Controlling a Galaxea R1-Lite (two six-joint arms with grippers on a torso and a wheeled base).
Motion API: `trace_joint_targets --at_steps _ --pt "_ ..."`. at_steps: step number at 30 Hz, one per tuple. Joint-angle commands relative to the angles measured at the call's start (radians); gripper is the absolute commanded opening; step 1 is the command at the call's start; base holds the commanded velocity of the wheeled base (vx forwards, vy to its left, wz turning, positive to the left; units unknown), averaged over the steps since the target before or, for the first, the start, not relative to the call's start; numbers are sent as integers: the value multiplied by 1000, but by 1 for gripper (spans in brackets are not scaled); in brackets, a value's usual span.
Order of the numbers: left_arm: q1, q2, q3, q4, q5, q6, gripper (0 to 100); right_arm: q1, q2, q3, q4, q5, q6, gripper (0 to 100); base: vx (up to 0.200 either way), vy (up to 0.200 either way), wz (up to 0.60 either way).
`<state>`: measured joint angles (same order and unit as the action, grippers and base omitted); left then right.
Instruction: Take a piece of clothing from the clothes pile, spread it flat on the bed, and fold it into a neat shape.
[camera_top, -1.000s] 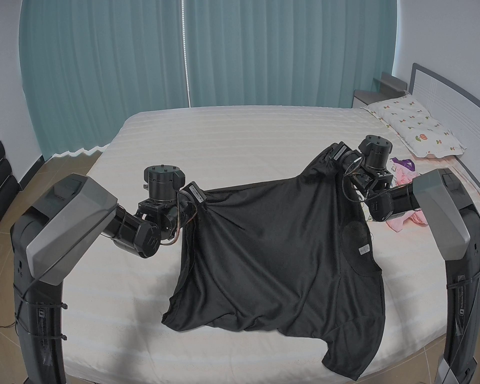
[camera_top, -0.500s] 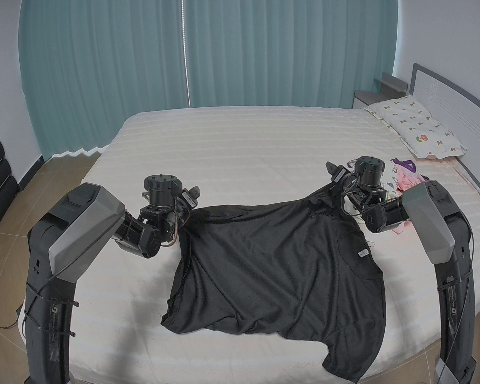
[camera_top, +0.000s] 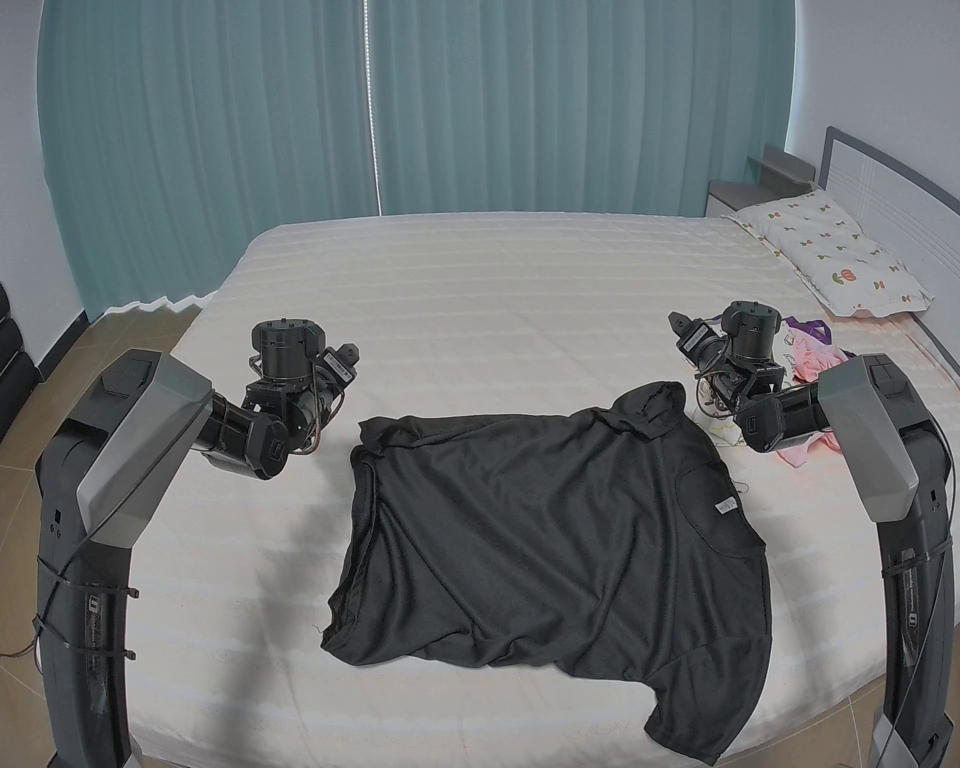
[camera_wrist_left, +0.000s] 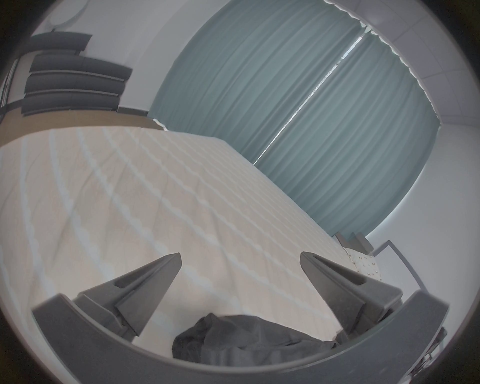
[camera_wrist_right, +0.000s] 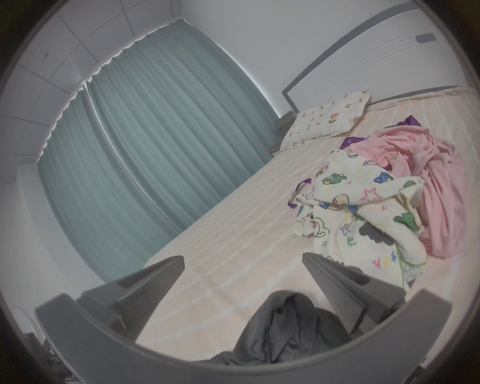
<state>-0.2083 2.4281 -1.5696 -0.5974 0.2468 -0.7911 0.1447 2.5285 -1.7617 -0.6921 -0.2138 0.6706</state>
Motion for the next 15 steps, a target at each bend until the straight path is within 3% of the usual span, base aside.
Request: trace_joint_targets --at_steps 1,6,12,15 --pt "4 -98 121 5 -26 -85 100 0 -68 126 0 7 10 100 0 0 0" --pt "4 -251 378 -50 -152 -122 100 12 -203 423 -53 51 37 100 0 0 0" --pt "4 -420 790 -220 -304 -160 100 35 -363 916 -382 128 98 100 0 0 0" --pt "3 -458 931 -309 -354 -165 100 26 -395 1061 -491 142 106 100 0 0 0"
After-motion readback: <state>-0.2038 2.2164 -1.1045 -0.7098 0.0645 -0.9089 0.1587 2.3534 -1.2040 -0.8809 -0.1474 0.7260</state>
